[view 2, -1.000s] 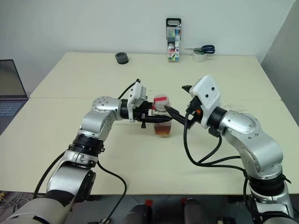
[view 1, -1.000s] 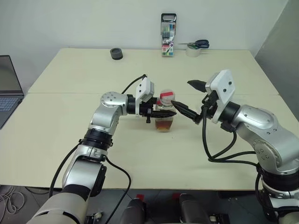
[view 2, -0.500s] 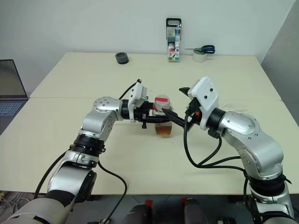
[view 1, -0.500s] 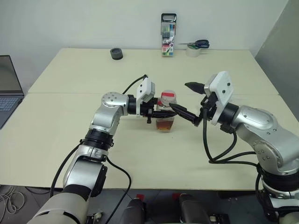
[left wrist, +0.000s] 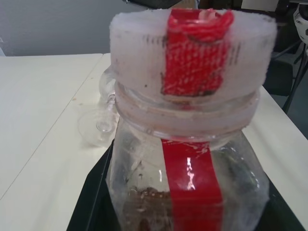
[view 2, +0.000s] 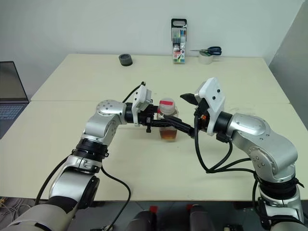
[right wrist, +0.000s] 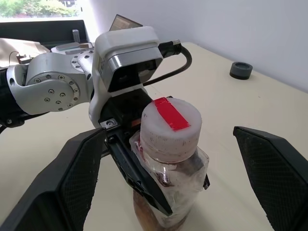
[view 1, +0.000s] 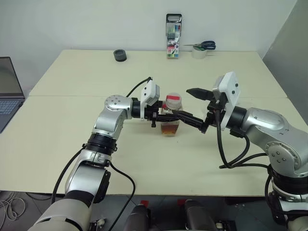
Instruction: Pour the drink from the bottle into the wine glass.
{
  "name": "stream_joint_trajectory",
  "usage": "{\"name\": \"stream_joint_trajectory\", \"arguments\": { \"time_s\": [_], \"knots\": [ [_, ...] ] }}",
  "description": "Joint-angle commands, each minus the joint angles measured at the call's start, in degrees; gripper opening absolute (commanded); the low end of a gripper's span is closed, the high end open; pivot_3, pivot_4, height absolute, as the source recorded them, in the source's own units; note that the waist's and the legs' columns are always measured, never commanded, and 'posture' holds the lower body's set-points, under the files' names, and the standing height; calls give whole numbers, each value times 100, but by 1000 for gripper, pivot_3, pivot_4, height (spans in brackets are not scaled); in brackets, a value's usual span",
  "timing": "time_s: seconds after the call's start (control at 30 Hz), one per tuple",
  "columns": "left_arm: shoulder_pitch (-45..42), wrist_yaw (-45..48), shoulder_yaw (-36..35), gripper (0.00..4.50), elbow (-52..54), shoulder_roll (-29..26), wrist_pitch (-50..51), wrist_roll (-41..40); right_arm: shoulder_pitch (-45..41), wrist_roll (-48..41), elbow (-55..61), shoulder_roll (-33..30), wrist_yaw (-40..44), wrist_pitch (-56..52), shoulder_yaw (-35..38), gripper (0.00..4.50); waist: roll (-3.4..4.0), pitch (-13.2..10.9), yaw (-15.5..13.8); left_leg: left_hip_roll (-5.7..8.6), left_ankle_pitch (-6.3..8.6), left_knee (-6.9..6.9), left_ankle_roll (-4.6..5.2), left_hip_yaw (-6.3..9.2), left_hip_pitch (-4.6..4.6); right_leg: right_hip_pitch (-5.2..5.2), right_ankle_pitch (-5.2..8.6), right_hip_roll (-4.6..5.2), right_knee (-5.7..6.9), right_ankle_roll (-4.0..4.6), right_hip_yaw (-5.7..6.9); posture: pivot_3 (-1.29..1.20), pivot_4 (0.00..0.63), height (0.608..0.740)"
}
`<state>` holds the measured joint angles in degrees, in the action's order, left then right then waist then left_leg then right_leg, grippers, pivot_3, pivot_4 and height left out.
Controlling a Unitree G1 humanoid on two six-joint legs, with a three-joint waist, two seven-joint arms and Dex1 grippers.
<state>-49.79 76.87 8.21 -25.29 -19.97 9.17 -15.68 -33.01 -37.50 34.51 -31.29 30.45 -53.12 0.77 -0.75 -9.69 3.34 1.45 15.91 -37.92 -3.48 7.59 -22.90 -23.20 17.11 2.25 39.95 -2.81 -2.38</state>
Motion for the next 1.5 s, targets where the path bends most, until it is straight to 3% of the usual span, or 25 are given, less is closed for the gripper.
{"name": "stream_joint_trajectory", "arguments": {
  "time_s": [0.03,0.47,0.87,1.13,1.37,1.5],
  "knots": [
    [-91,-15,-90,1706,157,1,-148,-79,-152,-132,76,-31,74,105,113,4500,0,0,0,0,0,0,0,0,0,0,0,0,0,0,0,0,150,740],
    [0,-52,-72,1705,317,33,-108,-127,-618,-533,-401,242,-214,-397,31,4500,0,0,1,0,-1,0,-1,2,0,0,0,0,0,0,0,0,150,740],
    [34,-76,-56,1695,358,75,-91,-123,-764,93,-709,308,-148,83,-442,4500,0,0,4,0,-1,0,-2,2,0,0,0,1,0,0,0,0,150,740],
    [93,-97,-41,1695,406,79,-82,-131,-671,630,-564,229,-96,593,-690,1874,0,0,4,0,-1,0,-2,3,1,0,0,0,0,0,0,0,150,740],
    [153,-131,-40,1691,471,73,-44,-137,-448,1853,-458,-169,-27,1972,-994,1813,-1,0,3,2,-1,1,-2,1,0,0,0,1,-1,0,1,0,150,740],
    [223,-157,-28,1691,534,55,-13,-153,-272,1099,-538,393,-340,1689,-171,1760,0,0,8,-3,-6,0,-10,1,0,0,0,-2,-1,0,1,0,150,740]
  ]
}}
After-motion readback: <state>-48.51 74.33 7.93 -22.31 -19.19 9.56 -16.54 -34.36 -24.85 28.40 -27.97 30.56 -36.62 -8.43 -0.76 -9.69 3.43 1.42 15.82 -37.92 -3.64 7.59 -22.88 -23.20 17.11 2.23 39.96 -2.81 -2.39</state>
